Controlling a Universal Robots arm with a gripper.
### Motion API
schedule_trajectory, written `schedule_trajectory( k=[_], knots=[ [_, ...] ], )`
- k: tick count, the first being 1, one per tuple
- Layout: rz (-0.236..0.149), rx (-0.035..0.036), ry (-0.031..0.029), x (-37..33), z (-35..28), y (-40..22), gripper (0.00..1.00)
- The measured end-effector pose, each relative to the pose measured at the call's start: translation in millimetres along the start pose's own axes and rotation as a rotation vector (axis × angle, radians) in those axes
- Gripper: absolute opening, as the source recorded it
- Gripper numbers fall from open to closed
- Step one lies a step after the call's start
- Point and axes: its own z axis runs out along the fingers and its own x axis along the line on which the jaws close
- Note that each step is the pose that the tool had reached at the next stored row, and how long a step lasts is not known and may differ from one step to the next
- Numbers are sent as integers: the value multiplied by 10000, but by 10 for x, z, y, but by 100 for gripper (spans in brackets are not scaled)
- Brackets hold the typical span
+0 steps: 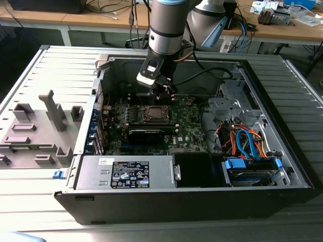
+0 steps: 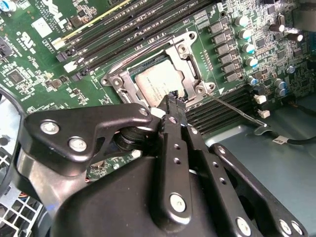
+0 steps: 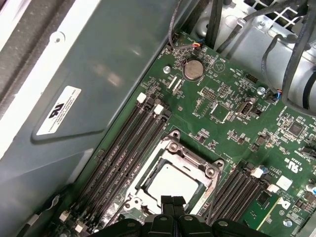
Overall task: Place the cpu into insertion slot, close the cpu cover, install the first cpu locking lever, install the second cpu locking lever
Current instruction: 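Install the first cpu locking lever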
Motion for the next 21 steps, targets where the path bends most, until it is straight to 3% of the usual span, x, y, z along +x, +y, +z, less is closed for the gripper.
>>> schedule_trajectory(
  k=[21],
  knots=[
    [-927,-34,72,-15,0,-10,11]
  ],
)
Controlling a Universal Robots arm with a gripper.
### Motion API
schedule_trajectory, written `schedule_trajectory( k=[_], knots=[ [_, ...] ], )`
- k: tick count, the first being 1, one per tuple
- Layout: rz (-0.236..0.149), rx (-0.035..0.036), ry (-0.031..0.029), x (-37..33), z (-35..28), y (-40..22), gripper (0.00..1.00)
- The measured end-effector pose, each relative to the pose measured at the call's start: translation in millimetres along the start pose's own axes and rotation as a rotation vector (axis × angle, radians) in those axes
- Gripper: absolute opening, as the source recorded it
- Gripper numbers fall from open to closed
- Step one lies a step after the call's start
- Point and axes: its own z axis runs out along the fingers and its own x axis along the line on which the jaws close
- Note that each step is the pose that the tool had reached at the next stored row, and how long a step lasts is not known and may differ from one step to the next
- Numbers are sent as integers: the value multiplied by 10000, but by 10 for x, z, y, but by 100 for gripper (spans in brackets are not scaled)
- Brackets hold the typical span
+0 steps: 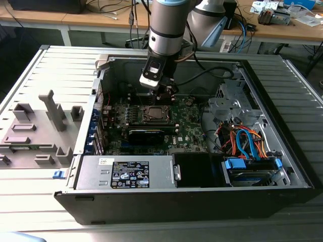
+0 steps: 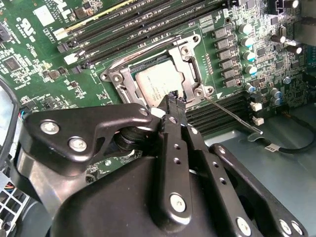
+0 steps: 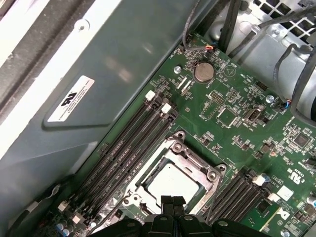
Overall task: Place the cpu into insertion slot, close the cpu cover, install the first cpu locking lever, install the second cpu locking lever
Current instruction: 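Install the first cpu locking lever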
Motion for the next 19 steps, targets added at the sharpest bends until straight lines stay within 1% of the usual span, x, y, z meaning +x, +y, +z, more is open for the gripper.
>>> schedule_trajectory(
  k=[5,9,13,19],
  knots=[
    [-234,0,7,-1,0,-1,11],
    [-456,-10,27,-4,0,-3,11],
    [-606,-18,41,-6,0,-5,11],
    [-839,-44,78,-9,0,-8,11]
  ],
)
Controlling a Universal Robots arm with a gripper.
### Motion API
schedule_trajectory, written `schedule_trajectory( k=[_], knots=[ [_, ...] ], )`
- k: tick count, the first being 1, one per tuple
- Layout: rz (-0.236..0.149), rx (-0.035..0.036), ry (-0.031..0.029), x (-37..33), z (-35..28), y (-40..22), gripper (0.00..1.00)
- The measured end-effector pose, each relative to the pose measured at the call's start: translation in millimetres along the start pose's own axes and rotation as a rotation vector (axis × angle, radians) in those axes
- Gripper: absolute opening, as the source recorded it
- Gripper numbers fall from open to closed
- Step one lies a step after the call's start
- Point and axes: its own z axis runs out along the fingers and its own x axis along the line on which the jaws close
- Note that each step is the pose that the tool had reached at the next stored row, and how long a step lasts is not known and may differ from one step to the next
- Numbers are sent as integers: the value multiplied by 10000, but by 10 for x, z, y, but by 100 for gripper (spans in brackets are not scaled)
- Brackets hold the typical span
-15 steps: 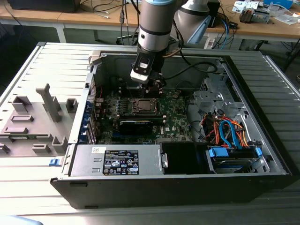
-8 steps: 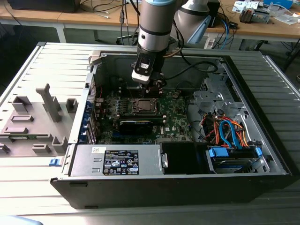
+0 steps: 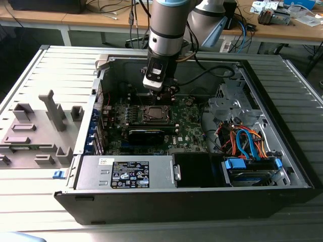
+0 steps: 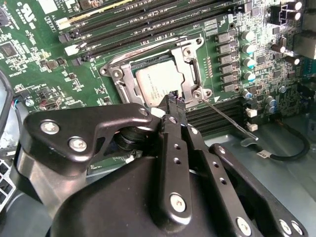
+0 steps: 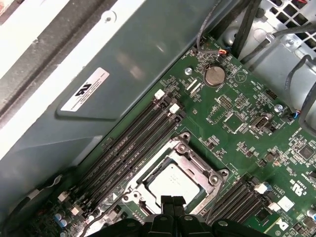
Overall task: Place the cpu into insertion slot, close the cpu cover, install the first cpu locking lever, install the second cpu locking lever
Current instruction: 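Install the first cpu locking lever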
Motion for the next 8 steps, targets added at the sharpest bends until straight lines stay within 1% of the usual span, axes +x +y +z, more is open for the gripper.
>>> schedule_trajectory(
  k=[4,6,8],
  knots=[
    [-166,-19,26,-3,0,-3,11],
    [-726,-84,115,-12,-1,-12,11],
    [-827,-94,130,-13,-1,-13,11]
  ],
)
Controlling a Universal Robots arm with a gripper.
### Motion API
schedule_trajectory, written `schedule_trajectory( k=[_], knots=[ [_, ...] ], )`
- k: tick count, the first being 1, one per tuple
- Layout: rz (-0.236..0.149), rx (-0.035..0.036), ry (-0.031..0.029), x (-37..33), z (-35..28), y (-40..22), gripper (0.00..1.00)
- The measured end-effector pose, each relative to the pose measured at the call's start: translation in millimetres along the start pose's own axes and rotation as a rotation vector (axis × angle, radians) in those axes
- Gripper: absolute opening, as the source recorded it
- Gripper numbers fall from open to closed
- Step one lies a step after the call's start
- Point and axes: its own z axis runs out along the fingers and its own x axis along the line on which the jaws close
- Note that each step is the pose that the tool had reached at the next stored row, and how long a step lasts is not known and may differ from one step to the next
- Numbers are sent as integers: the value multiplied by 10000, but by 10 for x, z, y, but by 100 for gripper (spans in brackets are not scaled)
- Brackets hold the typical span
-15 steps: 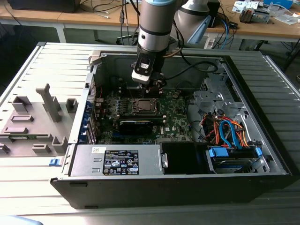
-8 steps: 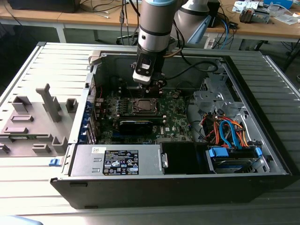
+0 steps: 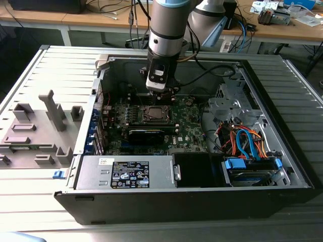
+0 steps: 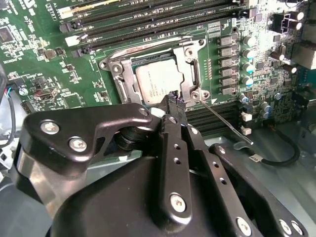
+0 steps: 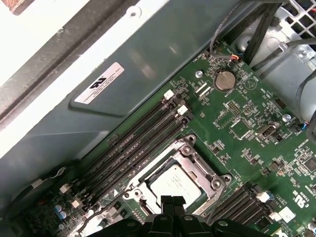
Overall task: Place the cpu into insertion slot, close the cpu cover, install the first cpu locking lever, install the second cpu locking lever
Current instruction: 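Install the first cpu locking lever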
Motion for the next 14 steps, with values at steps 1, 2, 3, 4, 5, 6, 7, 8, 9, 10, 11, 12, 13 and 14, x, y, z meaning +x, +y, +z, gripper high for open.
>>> schedule_trajectory(
  k=[1,2,3,4,5,6,7,8,9,10,11,12,13,14],
  knots=[
    [-42,-6,7,0,0,0,11],
    [-107,-14,18,-1,0,-1,11],
    [-148,-20,26,-1,0,-2,11],
    [-210,-29,37,-2,0,-2,11],
    [-318,-45,58,-3,0,-4,11],
    [-370,-54,68,-4,0,-4,11],
    [-410,-59,75,-4,0,-5,11],
    [-467,-66,84,-5,0,-6,11],
    [-507,-70,91,-5,0,-6,11],
    [-562,-76,100,-5,0,-6,11],
    [-600,-80,105,-6,0,-7,11],
    [-695,-90,119,-7,0,-8,11],
    [-764,-97,130,-7,0,-8,11],
    [-864,-104,141,-8,-1,-9,11]
  ],
)
